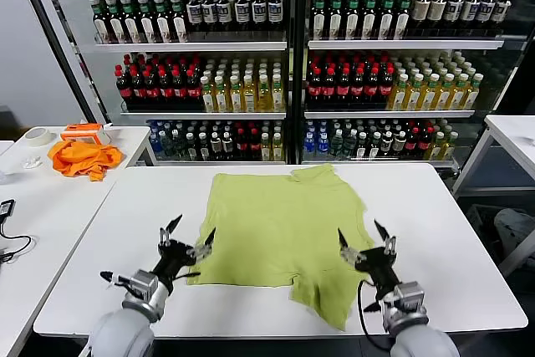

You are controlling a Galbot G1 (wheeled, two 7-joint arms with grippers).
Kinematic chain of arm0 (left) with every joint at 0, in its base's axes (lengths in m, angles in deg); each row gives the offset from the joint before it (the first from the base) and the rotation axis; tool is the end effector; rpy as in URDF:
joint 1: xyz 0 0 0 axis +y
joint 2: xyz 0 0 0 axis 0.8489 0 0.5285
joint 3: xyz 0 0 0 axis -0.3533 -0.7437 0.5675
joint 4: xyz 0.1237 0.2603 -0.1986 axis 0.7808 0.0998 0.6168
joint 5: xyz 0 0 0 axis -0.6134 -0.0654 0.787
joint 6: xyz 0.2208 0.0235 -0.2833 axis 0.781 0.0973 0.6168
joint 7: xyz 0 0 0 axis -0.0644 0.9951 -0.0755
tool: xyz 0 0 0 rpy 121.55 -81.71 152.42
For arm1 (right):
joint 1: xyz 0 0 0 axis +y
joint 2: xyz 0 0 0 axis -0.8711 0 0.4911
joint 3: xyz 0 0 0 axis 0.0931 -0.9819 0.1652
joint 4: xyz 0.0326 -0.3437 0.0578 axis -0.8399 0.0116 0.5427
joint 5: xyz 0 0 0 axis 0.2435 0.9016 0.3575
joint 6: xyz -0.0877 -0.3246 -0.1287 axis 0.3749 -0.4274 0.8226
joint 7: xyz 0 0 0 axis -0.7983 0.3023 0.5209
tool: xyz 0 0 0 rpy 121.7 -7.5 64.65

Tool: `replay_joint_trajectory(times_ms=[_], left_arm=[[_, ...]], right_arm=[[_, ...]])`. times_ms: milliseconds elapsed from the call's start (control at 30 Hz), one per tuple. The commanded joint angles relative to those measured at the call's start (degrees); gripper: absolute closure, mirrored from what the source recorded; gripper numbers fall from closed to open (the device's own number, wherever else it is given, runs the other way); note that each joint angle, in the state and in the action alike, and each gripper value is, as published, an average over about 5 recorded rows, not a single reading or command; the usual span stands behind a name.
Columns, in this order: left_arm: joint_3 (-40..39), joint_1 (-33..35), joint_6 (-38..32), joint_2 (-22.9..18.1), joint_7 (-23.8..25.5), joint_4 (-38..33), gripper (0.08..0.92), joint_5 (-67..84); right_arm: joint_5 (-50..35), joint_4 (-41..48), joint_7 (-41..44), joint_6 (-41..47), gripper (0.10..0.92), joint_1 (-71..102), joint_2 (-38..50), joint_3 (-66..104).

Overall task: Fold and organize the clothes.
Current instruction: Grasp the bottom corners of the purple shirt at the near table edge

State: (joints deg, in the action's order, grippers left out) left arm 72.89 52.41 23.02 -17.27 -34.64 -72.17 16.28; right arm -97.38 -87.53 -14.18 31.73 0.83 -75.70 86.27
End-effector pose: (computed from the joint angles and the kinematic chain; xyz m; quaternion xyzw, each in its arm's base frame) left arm 0.2326 0.0552 -0.2853 -0.1306 -0.9751 -0.1077 0.1433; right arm 0.1799 -0.0292 -0.2788 0.0998 -0.9833 0.0595 0.1399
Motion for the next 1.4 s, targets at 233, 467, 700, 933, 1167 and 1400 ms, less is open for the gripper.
replay_joint_trajectory(times_ms=[233,467,700,933,1167,1400], left_arm=[[0.98,6.63,12.63,1.55,-4.34,-5.20,0.177,6.29],[0.10,6.11,13.18,0.52,-5.77,-3.61,0.177,6.50],[0.76,3.99,13.06,-0.95,-7.42,-0.89,0.177,9.09],[0.44,3.80,11.48,-1.75,-7.82,-0.06,0.177,9.74],[-0.02,3.88,9.63,-2.45,-10.05,0.32,0.212,10.25],[-0.50,3.97,9.69,-2.56,-10.10,0.63,0.406,10.21]], right_arm=[[-1.70,-3.60,-1.80,2.59,0.203,7.71,1.50,-0.69],[-1.83,-1.80,-3.20,1.80,0.203,8.40,0.19,-1.05],[-2.35,-0.65,-4.74,1.64,0.203,8.16,-0.46,-3.07],[-2.65,0.87,-6.73,1.54,0.203,7.16,-1.18,-5.26],[-3.86,1.01,-8.37,1.77,0.282,6.81,-1.41,-6.77],[-5.75,1.89,-10.62,2.43,0.481,6.21,-1.56,-7.82]])
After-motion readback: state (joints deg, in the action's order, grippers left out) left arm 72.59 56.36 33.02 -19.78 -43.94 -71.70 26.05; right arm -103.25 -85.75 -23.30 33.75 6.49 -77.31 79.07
